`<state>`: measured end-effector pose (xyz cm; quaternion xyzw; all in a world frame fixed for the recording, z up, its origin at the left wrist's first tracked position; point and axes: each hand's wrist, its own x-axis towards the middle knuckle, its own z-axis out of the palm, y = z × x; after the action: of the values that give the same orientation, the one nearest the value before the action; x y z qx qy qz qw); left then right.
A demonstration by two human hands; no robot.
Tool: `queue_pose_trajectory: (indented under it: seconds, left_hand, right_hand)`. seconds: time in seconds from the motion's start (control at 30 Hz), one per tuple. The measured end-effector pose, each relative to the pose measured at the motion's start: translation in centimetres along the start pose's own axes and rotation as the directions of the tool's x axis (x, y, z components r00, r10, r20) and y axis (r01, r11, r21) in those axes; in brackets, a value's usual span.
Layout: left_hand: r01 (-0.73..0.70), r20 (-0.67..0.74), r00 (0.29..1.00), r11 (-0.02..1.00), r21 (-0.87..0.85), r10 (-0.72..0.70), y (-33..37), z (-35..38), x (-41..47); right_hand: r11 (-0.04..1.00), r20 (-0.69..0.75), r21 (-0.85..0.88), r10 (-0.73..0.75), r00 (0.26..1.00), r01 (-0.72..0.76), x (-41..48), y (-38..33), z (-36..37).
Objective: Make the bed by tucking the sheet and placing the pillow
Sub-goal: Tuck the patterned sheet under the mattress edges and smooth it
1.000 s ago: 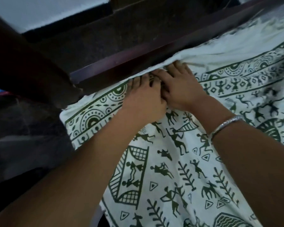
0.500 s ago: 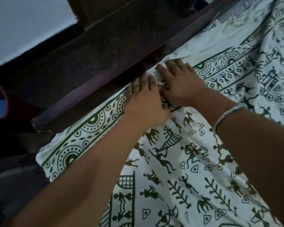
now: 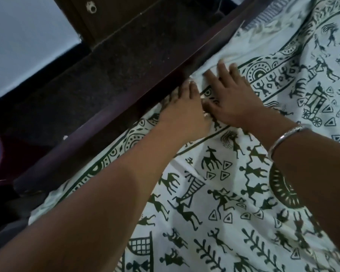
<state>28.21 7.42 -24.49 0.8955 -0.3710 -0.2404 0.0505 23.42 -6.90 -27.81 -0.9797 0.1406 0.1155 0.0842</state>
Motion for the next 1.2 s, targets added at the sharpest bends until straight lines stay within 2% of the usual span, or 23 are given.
queue_pose_trajectory:
  seconds: [0.13, 0.2, 0.27, 0.33, 0.37, 0.43, 0.47, 0.53, 0.7, 0.73, 0.8, 0.83, 0.9, 0.93, 1.0, 1.07, 1.13, 1.2]
  left_hand:
    - [0.159, 0.026, 0.987, 0.985, 0.073, -0.162, 1.4, 0.4, 1.2]
    - [0.183, 0.040, 0.982, 0.980, 0.074, -0.186, 3.1, -0.4, 1.5]
    - [0.113, 0.003, 0.994, 0.992, 0.048, -0.114, 4.9, -1.0, 2.2]
    - [0.001, -0.059, 0.998, 0.999, 0.038, 0.002, 5.7, -1.3, 3.5]
    - [-0.054, -0.067, 0.996, 0.998, 0.019, 0.055, 5.7, -1.3, 4.3]
    - [-0.090, -0.038, 0.995, 0.996, 0.001, 0.090, 5.2, -1.1, 6.0]
    - [-0.079, -0.035, 0.996, 0.997, 0.015, 0.079, 5.0, -0.9, 6.7]
    - [-0.043, -0.073, 0.996, 0.999, 0.033, 0.045, 4.9, -0.5, 7.9]
    - [0.159, -0.031, 0.987, 0.981, 0.112, -0.157, 7.8, -1.2, 9.9]
    - [0.161, -0.026, 0.987, 0.981, 0.111, -0.159, 8.2, -1.7, 10.2]
    - [0.116, -0.044, 0.993, 0.987, 0.111, -0.112, 8.5, -2.8, 10.7]
    - [0.091, -0.061, 0.995, 0.986, 0.137, -0.083, 8.6, -3.2, 10.8]
    - [0.038, -0.115, 0.993, 0.978, 0.205, -0.014, 9.3, -4.0, 10.8]
    - [0.004, -0.147, 0.989, 0.979, 0.203, 0.027, 10.0, -4.3, 11.1]
    - [-0.099, -0.196, 0.973, 0.986, 0.137, 0.125, 11.4, -4.5, 12.3]
    - [-0.170, -0.182, 0.966, 0.982, 0.081, 0.182, 12.0, -4.1, 14.7]
    - [-0.138, -0.073, 0.987, 0.989, 0.060, 0.143, 12.1, -3.4, 16.9]
    - [-0.095, -0.042, 0.994, 0.992, 0.082, 0.099, 11.9, -2.6, 18.2]
  right_hand:
    - [0.990, 0.072, -0.095, -0.094, 0.993, 0.101, 2.8, 0.7, -1.3]
    - [0.984, 0.023, -0.085, -0.155, 0.988, 0.157, 2.7, 1.6, -2.1]
    - [0.985, -0.134, -0.091, -0.161, 0.978, 0.150, 1.7, 3.2, -2.2]
    - [0.998, -0.255, -0.049, -0.060, 0.965, 0.049, 1.1, 5.0, -2.1]
    - [1.000, -0.261, 0.001, 0.024, 0.965, -0.025, 1.2, 6.0, -2.1]
    - [0.985, -0.148, 0.083, 0.164, 0.975, -0.153, 2.4, 7.8, -2.5]
    - [0.981, -0.070, 0.086, 0.179, 0.981, -0.173, 3.4, 8.5, -2.8]
    - [0.989, 0.026, 0.033, 0.141, 0.990, -0.142, 5.3, 9.3, -3.5]
    - [0.983, 0.071, -0.184, 0.023, 0.997, -0.010, 8.4, 10.2, -4.8]
    - [0.986, 0.049, -0.161, -0.027, 0.998, 0.035, 8.3, 10.6, -4.9]
    - [0.989, -0.095, -0.098, -0.120, 0.988, 0.111, 7.9, 11.9, -5.0]
    - [0.991, -0.195, -0.087, -0.116, 0.974, 0.100, 7.6, 12.8, -4.8]
    - [0.999, -0.331, -0.030, 0.015, 0.943, -0.026, 7.5, 14.7, -4.7]
    - [0.995, -0.322, 0.028, 0.104, 0.941, -0.100, 7.7, 15.6, -4.8]
    - [0.980, -0.175, 0.076, 0.197, 0.965, -0.186, 8.8, 17.0, -4.9]
    - [0.987, -0.040, 0.020, 0.160, 0.986, -0.160, 10.2, 17.8, -5.2]
    - [0.991, -0.001, -0.037, 0.130, 0.992, -0.130, 11.6, 18.2, -5.5]
    - [0.989, 0.030, -0.088, 0.119, 0.992, -0.116, 12.7, 18.4, -5.7]
